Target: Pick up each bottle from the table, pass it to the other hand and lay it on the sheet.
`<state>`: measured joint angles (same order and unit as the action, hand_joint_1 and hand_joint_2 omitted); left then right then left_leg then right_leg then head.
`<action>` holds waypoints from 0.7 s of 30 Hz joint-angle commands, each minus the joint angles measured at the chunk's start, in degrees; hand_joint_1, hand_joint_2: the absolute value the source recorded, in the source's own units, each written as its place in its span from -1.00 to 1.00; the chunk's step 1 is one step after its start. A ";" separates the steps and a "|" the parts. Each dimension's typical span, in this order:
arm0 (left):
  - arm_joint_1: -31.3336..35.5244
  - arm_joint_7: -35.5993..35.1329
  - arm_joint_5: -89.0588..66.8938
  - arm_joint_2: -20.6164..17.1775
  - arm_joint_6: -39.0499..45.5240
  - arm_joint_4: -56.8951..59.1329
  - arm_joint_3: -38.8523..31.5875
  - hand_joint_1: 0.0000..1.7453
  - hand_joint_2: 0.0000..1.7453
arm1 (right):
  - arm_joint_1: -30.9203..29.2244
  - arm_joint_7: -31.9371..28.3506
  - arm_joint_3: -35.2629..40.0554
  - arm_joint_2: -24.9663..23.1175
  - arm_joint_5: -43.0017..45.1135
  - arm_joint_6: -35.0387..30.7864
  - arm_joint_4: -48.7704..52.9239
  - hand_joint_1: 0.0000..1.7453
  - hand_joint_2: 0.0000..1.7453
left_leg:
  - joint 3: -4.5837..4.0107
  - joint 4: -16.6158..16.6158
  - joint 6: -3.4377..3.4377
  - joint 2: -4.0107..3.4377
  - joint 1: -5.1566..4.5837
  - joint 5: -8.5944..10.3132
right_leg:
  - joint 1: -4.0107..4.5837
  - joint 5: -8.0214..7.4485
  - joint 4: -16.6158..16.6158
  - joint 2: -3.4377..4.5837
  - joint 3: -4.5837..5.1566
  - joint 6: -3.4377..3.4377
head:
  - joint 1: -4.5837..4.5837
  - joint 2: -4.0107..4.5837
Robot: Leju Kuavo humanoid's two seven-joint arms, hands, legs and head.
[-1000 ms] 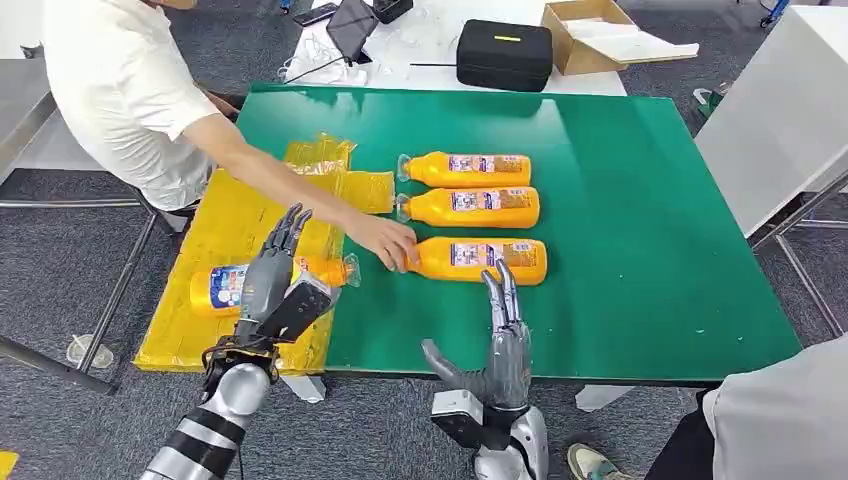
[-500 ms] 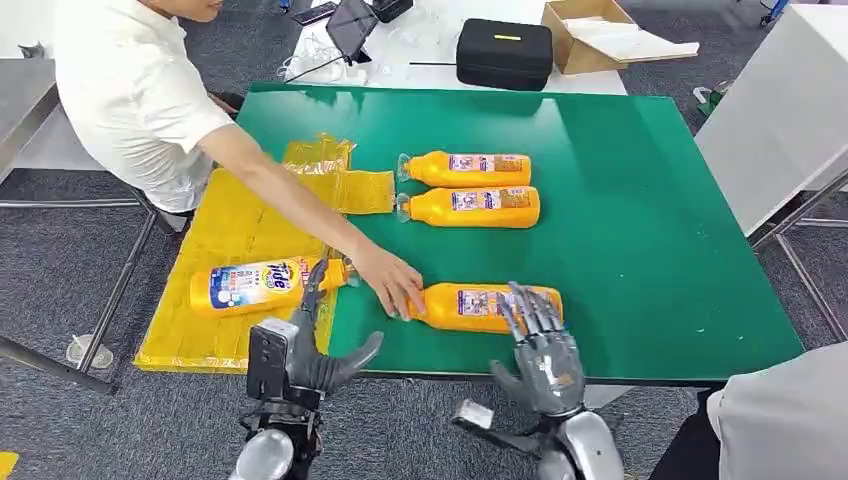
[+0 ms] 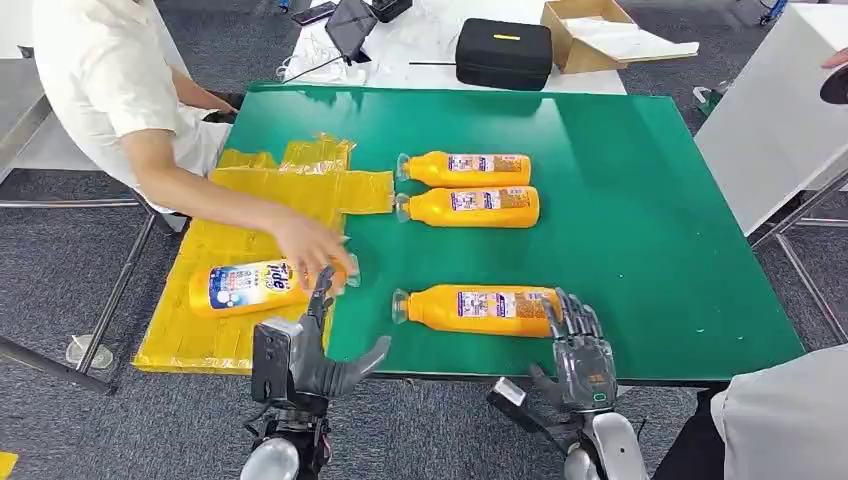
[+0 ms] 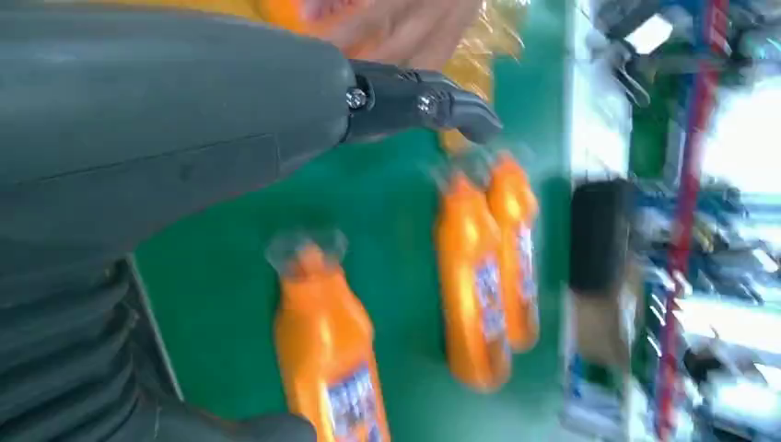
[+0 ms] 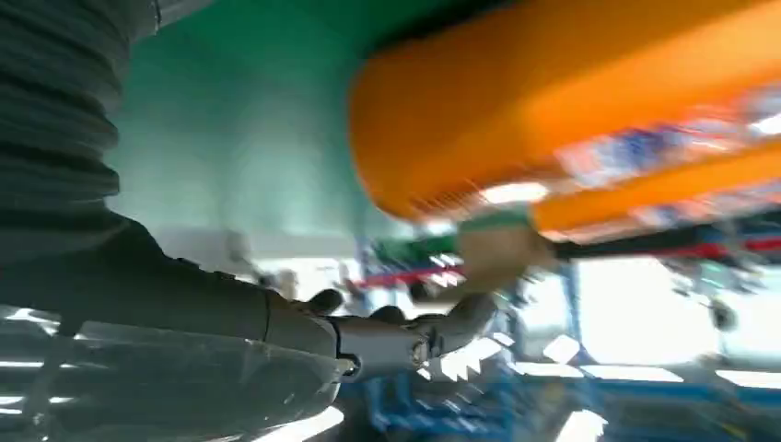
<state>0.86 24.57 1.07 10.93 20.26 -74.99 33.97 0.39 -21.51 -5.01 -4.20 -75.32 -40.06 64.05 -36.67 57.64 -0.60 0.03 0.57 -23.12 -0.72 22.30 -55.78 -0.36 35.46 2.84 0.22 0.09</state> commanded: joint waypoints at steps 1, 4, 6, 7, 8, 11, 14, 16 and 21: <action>1.78 0.39 -2.82 -1.80 4.29 0.22 2.23 -1.00 1.00 | -6.72 2.90 4.18 4.14 -2.34 0.06 -10.43 -1.00 1.00 | 0.17 -0.01 -0.01 -0.11 -0.01 -0.06 | -0.01 0.01 0.02 0.12 -0.14 -0.06 | 0.00 0.00; 2.73 2.03 -5.15 -1.73 6.24 0.73 3.03 -1.00 1.00 | -9.29 2.80 5.49 4.39 -2.44 0.06 -12.16 -1.00 1.00 | 0.27 0.01 0.00 -0.24 0.00 -0.10 | 0.01 -0.01 0.01 0.26 -0.20 -0.08 | 0.00 0.00; 3.36 2.07 -5.12 -1.41 5.99 1.59 3.53 -1.00 1.00 | -12.41 4.67 6.75 4.82 -3.73 0.06 -15.94 -1.00 1.00 | 0.30 0.00 0.01 -0.25 0.01 -0.09 | 0.03 -0.04 0.03 0.27 -0.21 -0.09 | -0.02 0.00; 3.67 2.20 -5.24 -1.46 5.87 1.99 3.92 -1.00 1.00 | -13.15 4.89 7.06 4.88 -3.13 0.06 -16.92 -1.00 1.00 | 0.20 -0.03 -0.01 -0.10 -0.01 -0.01 | 0.00 -0.04 0.04 0.11 -0.14 -0.05 | 0.00 0.00; 3.79 2.46 -5.14 -1.31 6.16 2.23 3.98 -1.00 1.00 | -13.81 4.94 7.19 4.99 -2.52 0.06 -18.11 -1.00 1.00 | 0.28 0.00 -0.02 -0.19 0.00 -0.05 | 0.01 -0.03 0.03 0.17 -0.21 -0.07 | 0.02 0.00; 4.27 6.36 -9.70 -0.74 12.79 2.68 4.46 -1.00 1.00 | -15.29 5.23 8.05 5.07 -2.68 0.06 -21.27 -1.00 1.00 | 0.28 -0.01 -0.05 -0.21 0.00 0.01 | 0.02 -0.03 0.05 0.17 -0.22 -0.05 | 0.00 0.00; 4.60 6.10 -9.69 -1.10 13.15 1.81 5.13 -1.00 1.00 | -15.52 6.04 9.42 4.32 -5.21 0.06 -20.71 -1.00 1.00 | 0.29 -0.02 -0.05 -0.14 -0.01 0.01 | 0.00 0.01 0.03 0.08 -0.25 -0.05 | 0.00 0.00; 4.67 5.31 -9.16 -1.17 12.76 1.83 5.21 -1.00 1.00 | -15.56 7.41 10.26 4.25 -6.77 0.06 -20.34 -1.00 1.00 | 0.20 -0.01 -0.04 -0.17 0.01 0.03 | 0.02 -0.03 0.03 0.11 -0.17 -0.04 | 0.00 0.00; 4.67 5.31 -9.16 -1.17 12.76 1.83 5.21 -1.00 1.00 | -15.56 7.41 10.26 4.25 -6.77 0.06 -20.34 -1.00 1.00 | 0.34 -0.01 -0.03 -0.13 0.01 -0.02 | 0.02 0.03 0.02 0.08 -0.30 -0.09 | 0.00 0.00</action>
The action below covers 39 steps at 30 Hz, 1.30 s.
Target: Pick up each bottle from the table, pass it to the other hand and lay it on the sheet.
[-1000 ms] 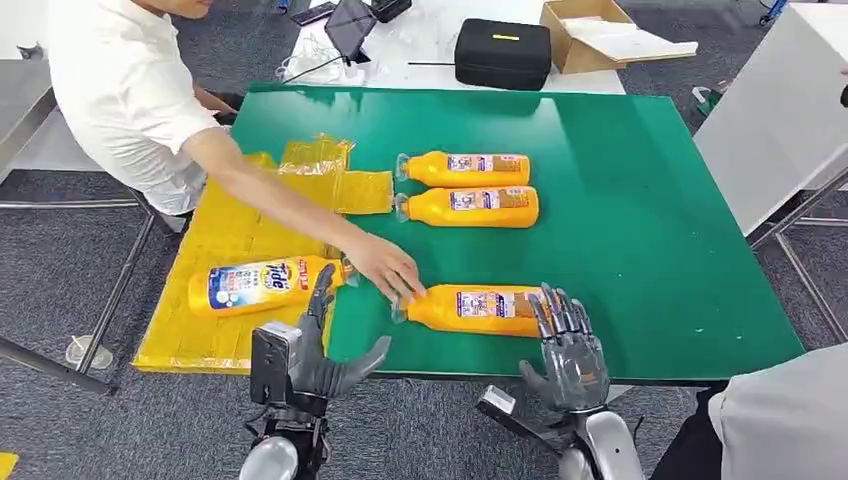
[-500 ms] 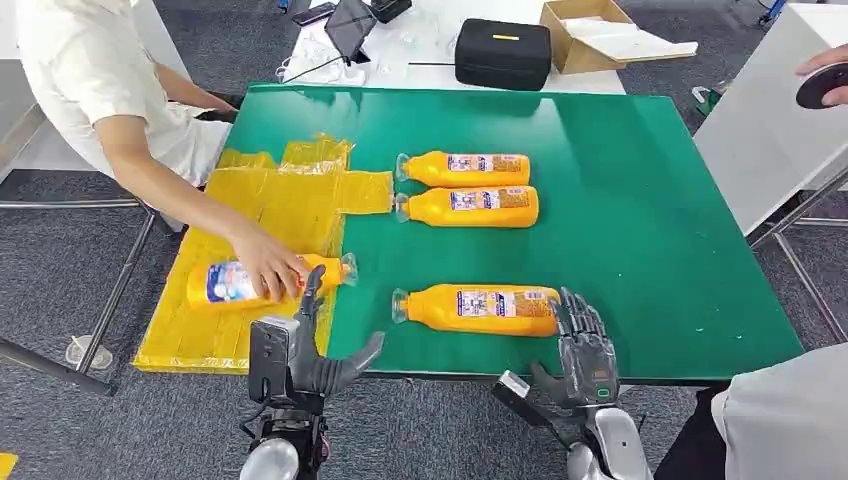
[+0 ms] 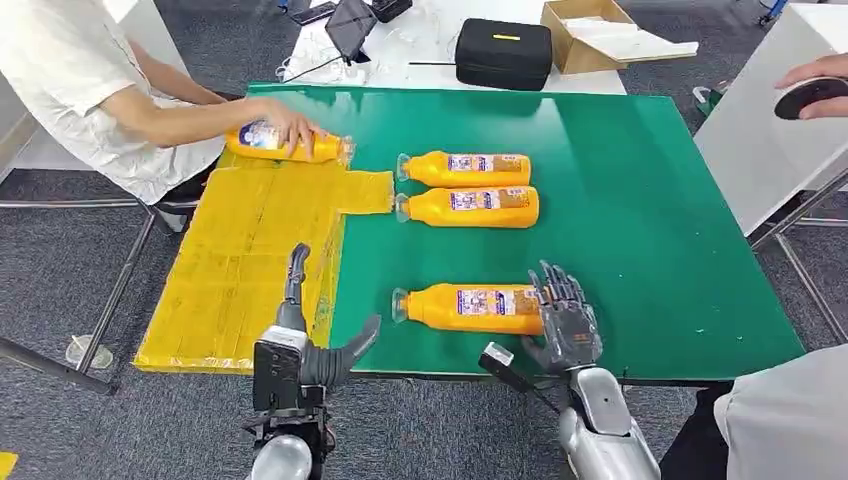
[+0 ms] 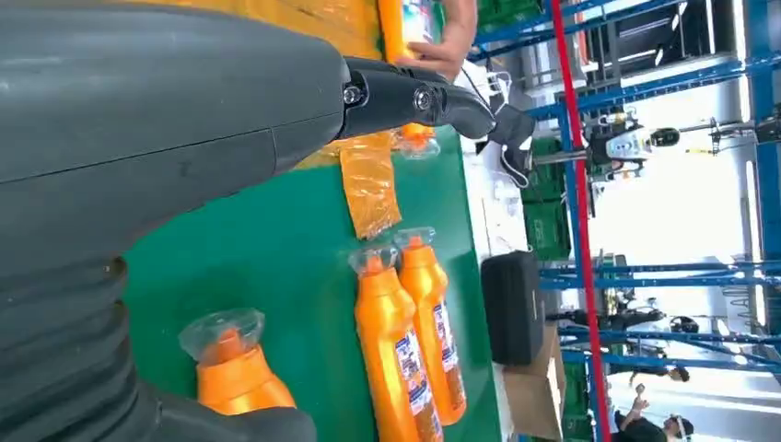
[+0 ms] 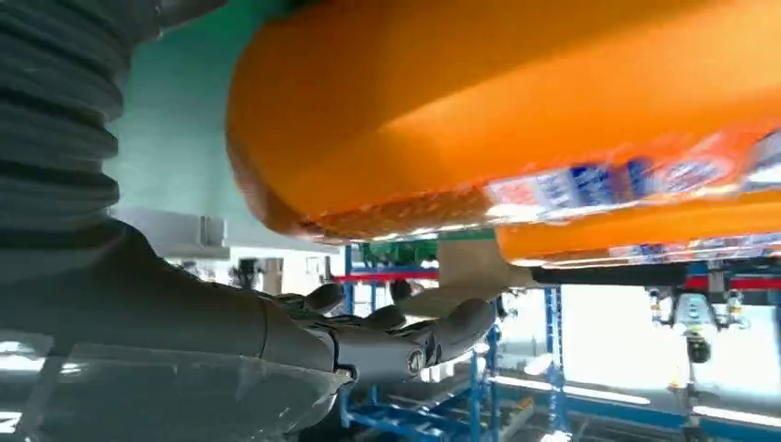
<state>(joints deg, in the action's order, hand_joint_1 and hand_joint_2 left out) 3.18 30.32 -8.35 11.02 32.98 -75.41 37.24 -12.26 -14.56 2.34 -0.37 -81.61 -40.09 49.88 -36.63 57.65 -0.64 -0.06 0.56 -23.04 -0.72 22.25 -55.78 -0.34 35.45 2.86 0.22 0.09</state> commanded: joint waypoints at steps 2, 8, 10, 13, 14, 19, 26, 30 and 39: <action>2.57 -0.29 0.14 -1.24 0.64 2.83 1.81 -1.00 1.00 | -3.39 3.71 5.40 1.25 -4.03 0.09 -6.38 -1.00 1.00 | 0.17 -0.03 0.00 -0.01 0.01 -0.04 | 0.02 0.04 0.04 0.02 -0.17 -0.07 | 0.00 0.00; 2.59 0.81 -0.13 -1.44 1.50 0.68 2.42 -1.00 1.00 | -8.65 6.51 7.93 1.10 -2.25 0.09 -15.35 -1.00 1.00 | 0.18 -0.01 0.00 -0.10 0.01 -0.04 | 0.02 -0.01 0.03 0.13 -0.14 -0.07 | 0.00 0.00; 2.59 0.81 -0.13 -1.44 1.50 0.68 2.42 -1.00 1.00 | -8.65 6.51 7.93 1.10 -2.25 0.09 -15.35 -1.00 1.00 | 0.25 -0.01 0.00 -0.09 0.01 -0.06 | 0.02 0.02 0.02 0.11 -0.22 -0.10 | 0.00 0.00; 2.59 0.81 -0.13 -1.44 1.50 0.68 2.42 -1.00 1.00 | -8.65 6.51 7.93 1.10 -2.25 0.09 -15.35 -1.00 1.00 | 0.28 -0.02 0.00 0.02 0.01 -0.04 | 0.02 0.03 0.03 0.00 -0.24 -0.10 | 0.00 0.00; 2.59 0.81 -0.13 -1.44 1.50 0.68 2.42 -1.00 1.00 | -8.65 6.51 7.93 1.10 -2.25 0.09 -15.35 -1.00 1.00 | 0.24 -0.03 0.00 0.01 0.01 -0.01 | 0.02 0.01 0.04 0.00 -0.21 -0.09 | 0.00 0.00; 3.01 -0.02 0.56 -1.51 0.65 1.02 2.50 -1.00 1.00 | -12.17 6.69 8.31 0.85 2.19 4.23 -24.56 -1.00 1.00 | 0.36 -0.04 0.00 -0.03 0.02 -0.05 | 0.03 0.03 0.05 0.05 -0.32 -0.11 | 0.00 0.00; 3.42 -0.72 1.09 -1.48 -0.74 0.50 3.37 -1.00 1.00 | -13.40 5.76 8.43 1.99 7.67 16.31 -28.77 -0.72 1.00 | 0.60 -0.03 0.03 -0.12 0.02 -0.09 | 0.03 -0.01 0.06 0.10 -0.48 -0.11 | 0.00 0.00; 3.68 -1.36 1.60 -1.39 -1.32 1.04 3.42 -1.00 1.00 | -13.17 7.62 10.20 3.15 6.62 17.76 -29.59 0.98 1.00 | 0.99 -0.03 0.04 -0.16 0.04 -0.17 | 0.05 0.07 0.10 0.12 -0.70 -0.23 | 0.02 0.00; 3.52 -1.22 2.71 -1.57 -2.14 1.00 3.54 -1.00 1.00 | -9.92 0.51 6.73 4.55 14.39 21.81 -29.71 1.00 1.00 | 1.55 -0.10 -0.06 -0.09 0.06 -0.44 | 0.08 0.23 0.20 0.04 -0.84 -0.11 | 0.00 0.00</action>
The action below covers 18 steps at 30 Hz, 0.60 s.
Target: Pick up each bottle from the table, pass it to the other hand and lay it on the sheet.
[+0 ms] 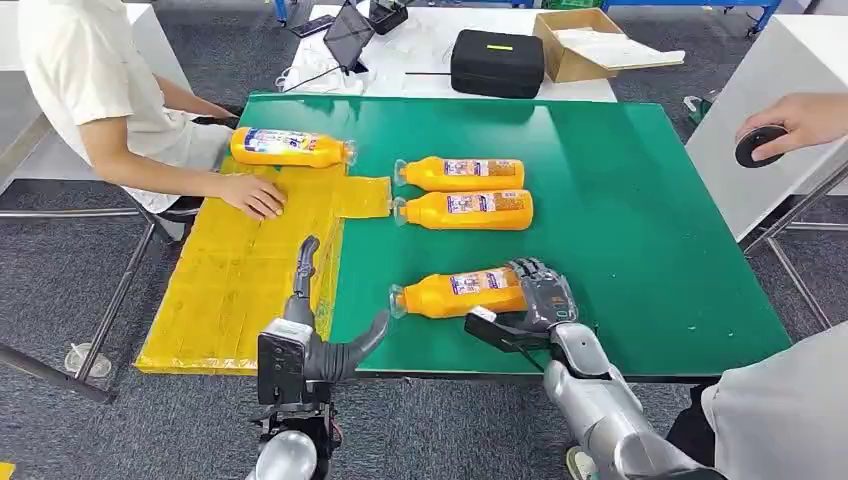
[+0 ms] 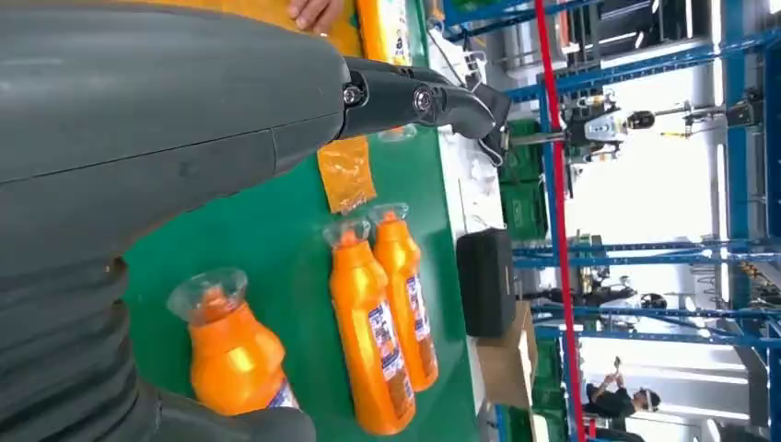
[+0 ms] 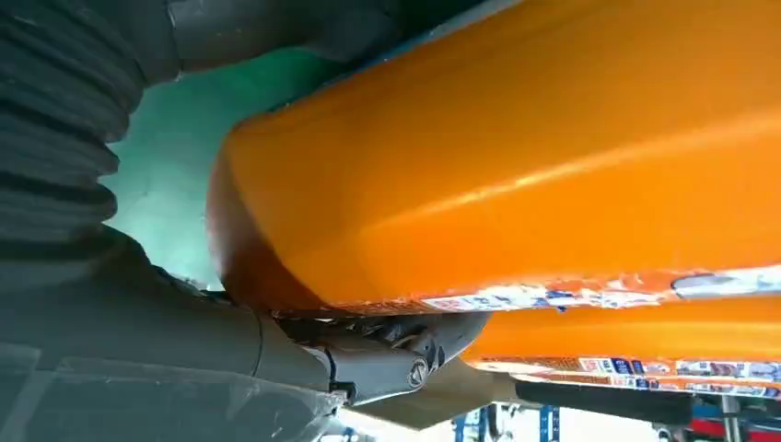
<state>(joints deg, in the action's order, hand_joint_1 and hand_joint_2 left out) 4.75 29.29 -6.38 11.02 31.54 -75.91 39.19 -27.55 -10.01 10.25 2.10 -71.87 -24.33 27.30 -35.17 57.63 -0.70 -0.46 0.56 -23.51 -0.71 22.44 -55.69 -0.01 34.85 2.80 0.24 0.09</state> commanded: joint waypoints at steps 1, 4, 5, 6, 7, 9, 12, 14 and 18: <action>1.89 -0.15 0.77 -1.59 -0.70 1.49 1.60 -1.00 1.00 | 5.63 -4.31 -1.08 2.18 4.68 5.75 -6.99 1.00 1.00 | 0.09 -0.14 0.01 0.48 0.09 0.08 | 0.09 0.05 0.19 -0.45 -0.31 -0.09 | 0.00 0.00; 1.79 0.10 0.96 -1.55 -0.70 1.30 1.52 -1.00 1.00 | 6.57 -6.54 -1.44 2.01 6.06 4.63 -6.40 1.00 1.00 | 0.45 -0.16 0.05 0.51 0.07 0.10 | 0.08 0.08 0.21 -0.47 -0.63 -0.09 | 0.00 0.00; 1.72 0.18 0.92 -1.61 -0.71 1.06 1.55 -1.00 1.00 | 6.97 -7.32 -1.36 1.86 6.50 3.92 -6.02 1.00 1.00 | 0.57 -0.11 0.05 0.41 0.10 0.04 | 0.11 0.10 0.18 -0.37 -0.75 -0.05 | 0.00 0.00; 1.33 0.28 0.90 -1.74 -0.70 0.64 1.52 -1.00 1.00 | 7.75 -8.69 -1.75 1.61 7.59 2.93 -5.37 1.00 1.00 | 0.68 -0.08 0.06 0.34 0.07 -0.04 | 0.08 0.17 0.14 -0.31 -0.81 -0.02 | -0.02 0.00; 1.02 0.30 0.90 -1.87 -0.73 0.34 1.49 -1.00 1.00 | 8.30 -9.32 -2.04 1.42 8.27 2.16 -4.99 1.00 1.00 | 0.51 -0.17 0.06 0.59 0.09 0.05 | 0.11 0.16 0.24 -0.54 -0.73 -0.09 | 0.00 0.00; 0.09 -0.01 2.18 -1.94 -1.31 -0.53 0.86 -1.00 1.00 | 9.75 -11.64 -2.89 0.80 10.39 -0.76 -3.32 1.00 1.00 | 0.77 -0.16 0.02 0.51 0.11 -0.12 | 0.12 0.28 0.23 -0.47 -0.96 -0.06 | 0.00 0.00; -0.03 0.31 3.63 -1.95 -2.66 -0.25 0.62 -1.00 1.00 | 10.47 -17.58 -5.17 -0.46 17.27 -2.38 -1.27 1.00 1.00 | 0.94 -0.17 0.07 0.47 0.11 -0.28 | 0.14 0.40 0.23 -0.43 -1.12 -0.11 | 0.00 0.00; -0.26 0.48 4.29 -1.97 -3.14 -0.24 0.56 -1.00 1.00 | 10.63 -18.66 -5.91 -1.10 19.16 -2.14 -0.37 1.00 1.00 | 1.01 -0.09 0.08 0.25 0.10 -0.40 | 0.14 0.47 0.14 -0.22 -1.14 -0.10 | 0.00 0.00; -0.81 1.73 5.31 -1.99 -3.36 -0.86 0.33 -1.00 1.00 | 11.22 -21.22 -7.09 -1.75 23.00 -2.69 1.60 1.00 1.00 | 0.94 -0.05 0.09 0.12 0.09 -0.47 | 0.13 0.46 0.08 -0.09 -1.61 -0.09 | -0.04 0.00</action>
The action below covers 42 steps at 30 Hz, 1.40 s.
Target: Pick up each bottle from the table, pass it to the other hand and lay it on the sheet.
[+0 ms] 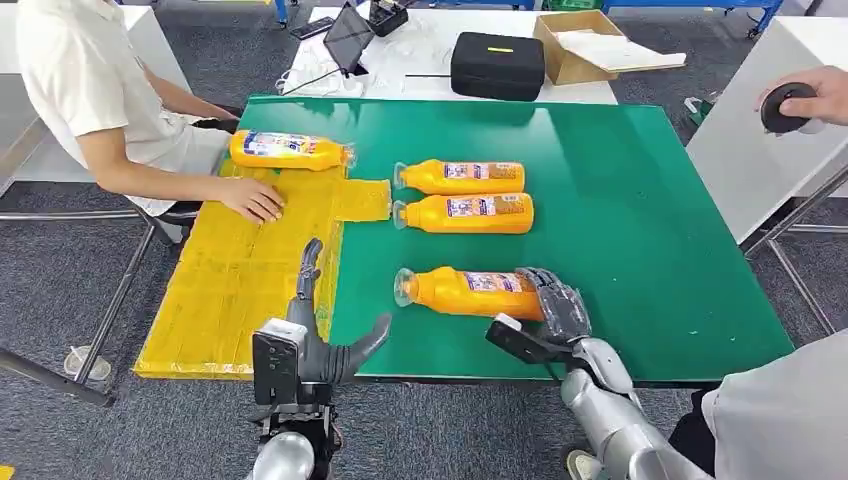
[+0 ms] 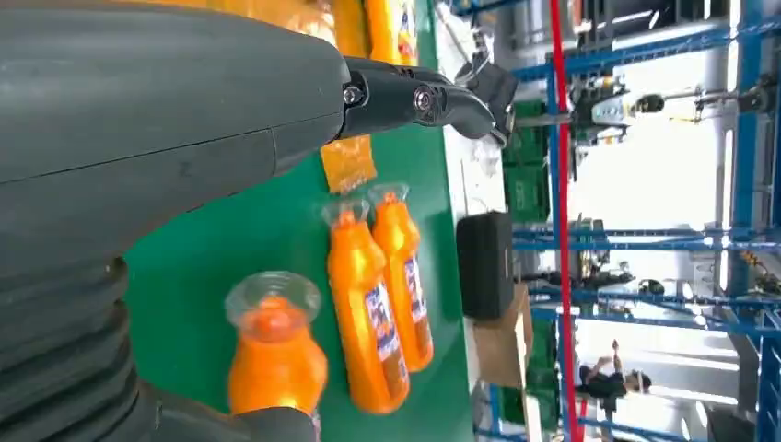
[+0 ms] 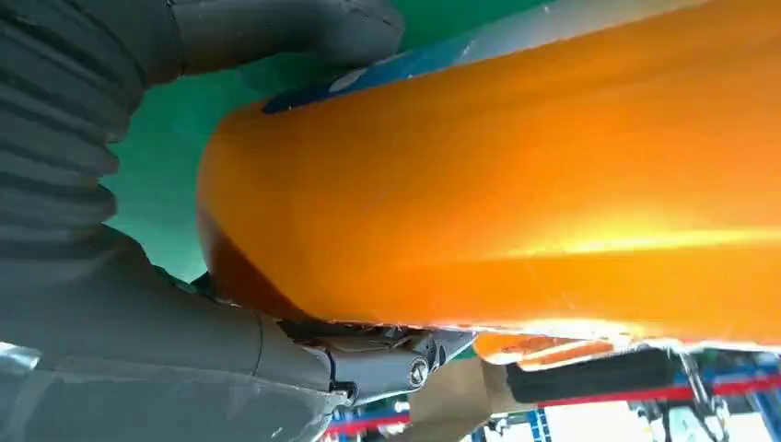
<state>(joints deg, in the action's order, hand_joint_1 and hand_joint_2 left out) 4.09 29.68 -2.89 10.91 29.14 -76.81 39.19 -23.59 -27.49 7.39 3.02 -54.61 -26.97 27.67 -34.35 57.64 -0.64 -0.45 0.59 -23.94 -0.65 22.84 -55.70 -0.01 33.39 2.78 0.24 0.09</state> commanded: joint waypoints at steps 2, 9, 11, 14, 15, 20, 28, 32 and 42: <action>-1.11 1.79 3.80 -1.86 -1.06 -0.94 -0.31 -1.00 1.00 | 7.82 -5.31 -5.35 -3.65 9.43 -0.31 3.57 1.00 1.00 | 0.14 -0.06 0.03 0.08 0.06 -0.04 | 0.07 0.04 0.08 -0.09 -0.15 -0.09 | -0.02 0.00; -6.23 8.95 9.69 -2.17 5.06 -9.08 -5.60 -1.00 1.00 | 11.91 -6.55 -6.12 -6.49 20.00 -1.01 16.21 1.00 1.00 | -0.25 -0.01 0.04 -0.01 0.06 -0.04 | 0.05 0.04 -0.01 0.03 0.21 -0.14 | 0.00 0.00; -6.58 8.84 10.41 -2.39 5.68 -8.83 -5.96 -1.00 1.00 | 13.02 -6.87 -5.91 -6.67 21.64 -0.81 18.41 1.00 1.00 | -0.34 -0.02 0.05 -0.05 0.06 -0.04 | 0.05 0.03 -0.02 0.06 0.31 -0.11 | -0.02 0.00; -6.63 8.11 12.15 -2.85 4.75 -7.46 -5.54 -1.00 1.00 | 14.56 -8.09 -5.74 -7.24 23.72 -0.95 21.27 1.00 1.00 | -0.49 -0.05 0.04 0.06 0.04 0.00 | 0.03 0.07 -0.01 -0.04 0.40 -0.11 | -0.02 0.00; -6.36 6.03 14.32 -3.47 1.95 -6.60 -4.81 -1.00 1.00 | 15.25 -8.89 -5.97 -7.70 25.90 -0.07 22.83 1.00 1.00 | -0.61 -0.03 0.02 0.06 0.04 0.03 | 0.02 0.04 -0.02 -0.05 0.51 -0.08 | -0.02 0.00; -6.13 -1.03 20.44 -4.47 -5.49 -2.69 -2.69 -1.00 1.00 | 17.36 -8.75 -3.03 -8.54 27.47 0.90 28.12 1.00 1.00 | -0.82 -0.05 0.01 0.04 0.03 0.01 | 0.01 0.07 -0.02 -0.02 0.69 -0.10 | 0.00 0.00; -4.63 -1.87 19.29 -4.71 -6.44 1.47 -0.32 -1.00 1.00 | 17.70 -7.96 1.25 -9.05 27.54 1.56 31.10 1.00 1.00 | -1.16 -0.05 0.01 0.05 0.01 0.06 | -0.02 0.03 -0.03 -0.03 1.06 -0.05 | -0.02 0.00; -3.32 -2.60 16.84 -4.62 -6.97 3.43 0.84 -1.00 1.00 | 16.57 -7.56 4.69 -9.22 26.65 1.70 31.02 1.00 1.00 | -1.12 -0.04 0.01 0.06 0.01 0.03 | -0.01 0.06 -0.04 -0.04 1.02 -0.09 | -0.02 0.00; 0.43 -0.79 13.84 -1.68 -9.62 3.79 -0.35 -1.00 1.00 | 10.07 -5.56 12.88 -13.33 28.39 3.25 23.38 1.00 1.00 | -1.20 -0.02 0.04 -0.04 0.04 0.07 | 0.02 0.01 -0.05 0.06 1.10 -0.08 | -0.02 0.00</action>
<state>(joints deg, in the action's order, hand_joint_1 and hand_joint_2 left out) -0.10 28.59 10.36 8.54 20.81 -76.85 38.34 -7.24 -33.73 13.52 -7.67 -27.32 -24.46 58.18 -35.67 57.64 -0.60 -0.40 0.62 -23.84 -0.65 22.86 -55.76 -0.06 34.57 2.78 0.22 0.09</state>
